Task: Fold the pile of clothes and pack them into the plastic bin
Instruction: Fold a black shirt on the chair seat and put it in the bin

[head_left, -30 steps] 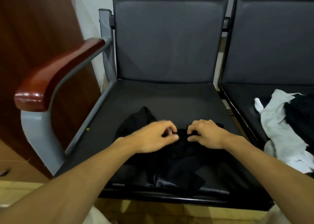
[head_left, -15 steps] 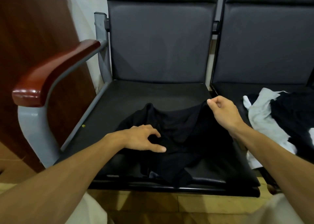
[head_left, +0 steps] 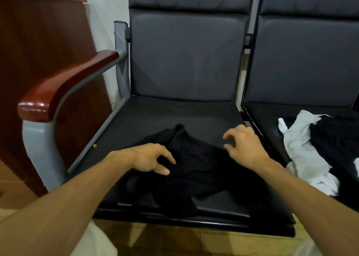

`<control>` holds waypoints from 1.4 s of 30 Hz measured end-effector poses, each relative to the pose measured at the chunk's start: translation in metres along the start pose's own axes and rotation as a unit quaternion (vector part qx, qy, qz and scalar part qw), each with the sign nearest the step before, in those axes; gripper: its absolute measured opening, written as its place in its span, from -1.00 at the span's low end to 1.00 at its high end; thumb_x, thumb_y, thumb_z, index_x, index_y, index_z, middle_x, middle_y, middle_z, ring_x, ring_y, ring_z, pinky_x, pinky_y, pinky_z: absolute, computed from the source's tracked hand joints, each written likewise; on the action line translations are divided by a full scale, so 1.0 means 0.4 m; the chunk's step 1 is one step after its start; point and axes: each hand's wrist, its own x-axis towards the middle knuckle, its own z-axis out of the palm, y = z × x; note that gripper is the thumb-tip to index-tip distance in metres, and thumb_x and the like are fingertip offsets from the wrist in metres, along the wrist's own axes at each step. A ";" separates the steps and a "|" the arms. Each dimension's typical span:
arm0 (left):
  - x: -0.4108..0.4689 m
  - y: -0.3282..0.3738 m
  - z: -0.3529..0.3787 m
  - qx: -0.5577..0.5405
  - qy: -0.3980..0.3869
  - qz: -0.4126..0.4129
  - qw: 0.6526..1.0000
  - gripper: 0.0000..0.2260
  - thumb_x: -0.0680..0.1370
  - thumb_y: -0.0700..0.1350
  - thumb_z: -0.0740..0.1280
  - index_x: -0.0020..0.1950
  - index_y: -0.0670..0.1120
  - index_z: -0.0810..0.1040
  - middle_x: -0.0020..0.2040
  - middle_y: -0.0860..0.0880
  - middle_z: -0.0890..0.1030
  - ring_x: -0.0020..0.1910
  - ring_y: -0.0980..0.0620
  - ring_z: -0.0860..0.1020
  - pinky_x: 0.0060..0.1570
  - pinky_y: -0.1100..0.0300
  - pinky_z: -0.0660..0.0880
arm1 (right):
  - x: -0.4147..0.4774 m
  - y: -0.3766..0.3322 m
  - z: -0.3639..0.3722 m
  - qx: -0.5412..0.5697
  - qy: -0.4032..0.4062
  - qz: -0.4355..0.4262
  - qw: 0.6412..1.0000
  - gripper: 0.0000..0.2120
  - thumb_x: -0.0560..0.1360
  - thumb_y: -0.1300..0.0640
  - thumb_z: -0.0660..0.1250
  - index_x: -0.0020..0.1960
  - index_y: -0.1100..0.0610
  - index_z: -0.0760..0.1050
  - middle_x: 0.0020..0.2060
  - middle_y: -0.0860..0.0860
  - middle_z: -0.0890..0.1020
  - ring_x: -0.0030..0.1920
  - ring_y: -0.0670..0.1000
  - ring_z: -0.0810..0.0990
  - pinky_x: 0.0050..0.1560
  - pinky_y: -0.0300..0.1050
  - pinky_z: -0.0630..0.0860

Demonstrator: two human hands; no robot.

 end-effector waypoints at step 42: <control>0.006 -0.090 -0.059 -0.468 0.461 -0.268 0.705 -0.79 0.60 -0.30 0.22 0.10 -0.08 0.60 0.06 -0.14 0.60 0.04 -0.14 0.58 0.14 -0.07 0.54 | 0.055 -0.143 0.099 0.015 -0.233 -0.089 0.968 -0.50 0.48 -0.21 0.33 0.35 -0.05 0.38 0.20 -0.02 0.40 0.27 0.01 0.35 0.30 -0.02 0.38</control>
